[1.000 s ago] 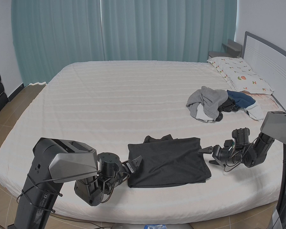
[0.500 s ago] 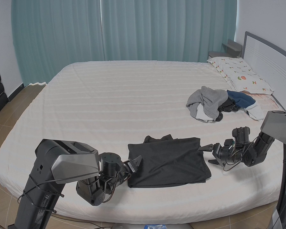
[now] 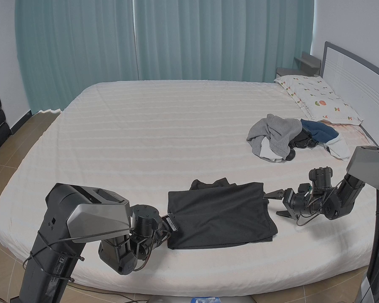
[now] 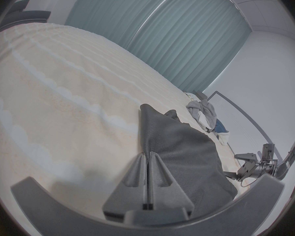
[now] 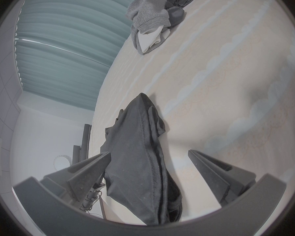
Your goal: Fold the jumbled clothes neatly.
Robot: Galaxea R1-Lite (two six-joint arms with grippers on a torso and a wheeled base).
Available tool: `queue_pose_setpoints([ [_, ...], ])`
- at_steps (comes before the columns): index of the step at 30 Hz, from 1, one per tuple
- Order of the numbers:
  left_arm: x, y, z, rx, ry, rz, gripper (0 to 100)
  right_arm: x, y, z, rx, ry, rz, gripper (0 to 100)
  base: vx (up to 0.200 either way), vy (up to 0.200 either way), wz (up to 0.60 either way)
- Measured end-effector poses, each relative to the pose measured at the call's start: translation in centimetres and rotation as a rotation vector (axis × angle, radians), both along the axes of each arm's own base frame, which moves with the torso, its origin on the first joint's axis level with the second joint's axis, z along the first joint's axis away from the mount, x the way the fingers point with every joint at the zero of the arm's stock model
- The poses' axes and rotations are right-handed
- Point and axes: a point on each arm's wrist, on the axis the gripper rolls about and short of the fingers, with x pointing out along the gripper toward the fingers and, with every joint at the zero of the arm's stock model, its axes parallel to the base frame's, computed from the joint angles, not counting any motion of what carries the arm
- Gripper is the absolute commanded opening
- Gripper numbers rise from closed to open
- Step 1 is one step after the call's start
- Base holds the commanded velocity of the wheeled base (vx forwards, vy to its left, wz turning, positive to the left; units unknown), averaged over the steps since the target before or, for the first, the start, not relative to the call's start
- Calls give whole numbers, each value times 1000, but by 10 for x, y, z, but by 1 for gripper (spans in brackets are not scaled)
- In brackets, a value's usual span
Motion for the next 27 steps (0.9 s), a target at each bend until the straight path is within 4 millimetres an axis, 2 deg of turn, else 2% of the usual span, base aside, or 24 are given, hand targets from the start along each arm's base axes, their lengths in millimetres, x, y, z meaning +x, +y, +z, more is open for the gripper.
queue_pose_setpoints([
  [5,-6,4,5,51,-2,31,0,0,0,0,4,0,3,100,0,0,0],
  [12,-5,13,15,79,28,59,0,0,0,1,5,0,2,100,0,0,0],
  [23,-5,28,14,120,58,157,0,0,0,1,6,0,4,100,0,0,0],
  [27,-8,43,10,116,96,198,0,-1,0,1,6,0,4,100,0,0,0],
])
